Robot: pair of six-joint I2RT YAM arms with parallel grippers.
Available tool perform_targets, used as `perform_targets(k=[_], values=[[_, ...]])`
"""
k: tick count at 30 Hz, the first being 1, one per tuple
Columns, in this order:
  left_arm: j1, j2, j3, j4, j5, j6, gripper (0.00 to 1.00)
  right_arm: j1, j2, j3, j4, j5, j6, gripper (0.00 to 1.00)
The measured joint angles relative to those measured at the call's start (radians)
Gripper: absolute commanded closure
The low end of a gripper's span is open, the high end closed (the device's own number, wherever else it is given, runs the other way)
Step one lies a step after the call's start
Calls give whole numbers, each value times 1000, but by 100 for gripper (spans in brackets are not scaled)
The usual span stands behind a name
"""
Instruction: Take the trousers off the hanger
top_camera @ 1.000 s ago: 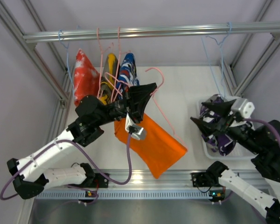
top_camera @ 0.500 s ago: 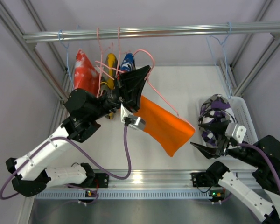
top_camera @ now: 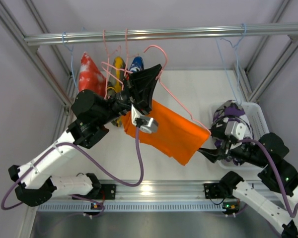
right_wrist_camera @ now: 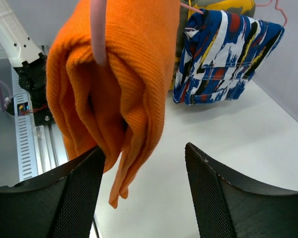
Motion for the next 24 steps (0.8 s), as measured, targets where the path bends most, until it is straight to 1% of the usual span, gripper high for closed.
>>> perform_targets(k=[2, 7, 15, 19, 24], values=[[0, 0, 4, -3, -4, -1, 100, 0, -3, -5, 2, 1, -1, 37], [0, -3, 4, -21, -6, -5, 100, 0, -48, -6, -4, 9, -18, 35], [0, -29, 4, -39, -21, -4, 100, 0, -70, 41, -36, -14, -47, 35], [1, -34, 4, -40, -25, -1, 100, 0, -56, 68, -38, -39, -30, 36], [1, -34, 4, -43, -24, -1, 100, 0, 17, 82, -10, -58, 23, 40]])
